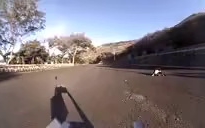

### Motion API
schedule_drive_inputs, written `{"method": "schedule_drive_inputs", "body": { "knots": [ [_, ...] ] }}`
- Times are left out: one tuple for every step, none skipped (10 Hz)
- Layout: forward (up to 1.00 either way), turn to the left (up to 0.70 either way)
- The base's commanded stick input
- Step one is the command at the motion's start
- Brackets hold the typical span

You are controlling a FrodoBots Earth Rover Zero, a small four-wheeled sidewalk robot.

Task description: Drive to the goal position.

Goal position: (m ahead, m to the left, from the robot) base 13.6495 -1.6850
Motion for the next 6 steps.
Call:
{"method": "schedule_drive_inputs", "body": {
  "knots": [
    [0.50, 0.00],
    [0.50, 0.00],
    [0.50, 0.00],
    [0.50, 0.00],
    [0.50, 0.00],
    [0.50, 0.00]
  ]
}}
